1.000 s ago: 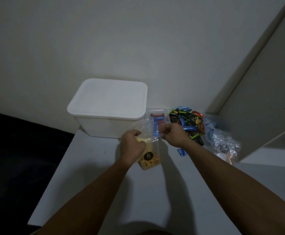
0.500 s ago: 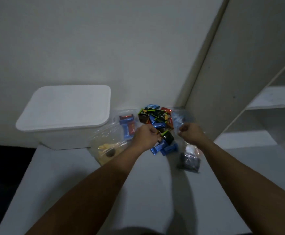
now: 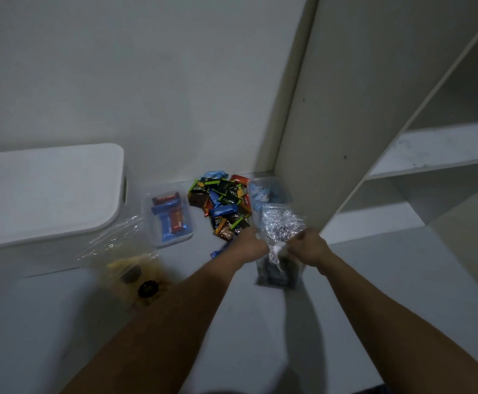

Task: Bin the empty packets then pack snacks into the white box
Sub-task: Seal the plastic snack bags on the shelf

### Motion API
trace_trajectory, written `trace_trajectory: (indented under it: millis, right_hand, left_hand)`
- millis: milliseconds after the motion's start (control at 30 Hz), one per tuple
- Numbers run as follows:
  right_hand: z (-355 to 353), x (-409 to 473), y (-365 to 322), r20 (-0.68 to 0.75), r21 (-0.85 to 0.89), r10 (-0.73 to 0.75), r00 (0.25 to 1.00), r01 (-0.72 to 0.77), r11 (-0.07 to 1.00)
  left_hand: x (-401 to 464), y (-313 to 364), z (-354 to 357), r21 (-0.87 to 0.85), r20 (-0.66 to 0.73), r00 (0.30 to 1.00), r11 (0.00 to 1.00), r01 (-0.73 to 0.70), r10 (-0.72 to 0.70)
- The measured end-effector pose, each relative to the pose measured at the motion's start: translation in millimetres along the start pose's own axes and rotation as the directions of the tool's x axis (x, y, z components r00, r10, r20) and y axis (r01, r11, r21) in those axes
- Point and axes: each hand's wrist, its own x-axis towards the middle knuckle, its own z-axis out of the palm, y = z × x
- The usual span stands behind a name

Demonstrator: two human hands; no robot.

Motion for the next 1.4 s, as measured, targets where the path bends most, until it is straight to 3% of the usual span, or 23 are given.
trace_trajectory:
  millis: [100, 267, 400, 500, 633, 800, 1033, 1267, 1400]
  right_hand:
    - [4, 5, 6, -0.071, 0.115, 0.075, 0.995, -0.066, 0.991]
    - [3, 1, 5, -0.182, 0.23, 0.129, 0.975, -0.085, 0.97]
    - [4, -10, -4, -0.241, 0.208, -0.033, 0.97, 0.084, 0.975]
    - [6, -20, -16, -0.233, 0.178, -0.238, 0.943, 0.282, 0.943]
    - [11, -26, -37, -0.133, 0.28, -0.32, 0.938, 0.345, 0.896]
    - [22, -38, -65, -0.139, 0.235, -0.464, 0.875, 0.484, 0.843]
    - [19, -54, -99, -0.207, 0.248, -0.53, 0.823, 0.568, 0.785]
    - [14, -62, -122, -0.26, 0.332, -0.527, 0.809, 0.587, 0.738]
    - [13, -69, -135, -0.266, 0.302, -0.512, 0.817, 0.575, 0.76]
  left_hand:
    - [3, 0, 9, -0.06, 0.012, 1.0, 0.998, 0.021, -0.021]
    - [4, -5, 9, -0.175, -0.174, 0.985, 0.984, -0.022, -0.009]
    - [-2, -11, 0, -0.086, -0.289, 0.953, 0.989, -0.124, 0.094]
    - [-16, -11, -13, -0.144, -0.317, 0.942, 0.976, -0.163, 0.111]
    - [-31, -18, -35, -0.182, -0.353, 0.926, 0.961, -0.207, 0.133]
    - [-54, -21, -64, -0.207, -0.375, 0.912, 0.944, -0.256, 0.165]
    - [-76, -30, -110, -0.194, -0.506, 0.818, 0.889, -0.416, 0.272]
    - [-97, -22, -128, -0.26, -0.558, 0.787, 0.845, -0.467, 0.263]
    - [-99, -16, -136, -0.195, -0.599, 0.752, 0.862, -0.468, 0.273]
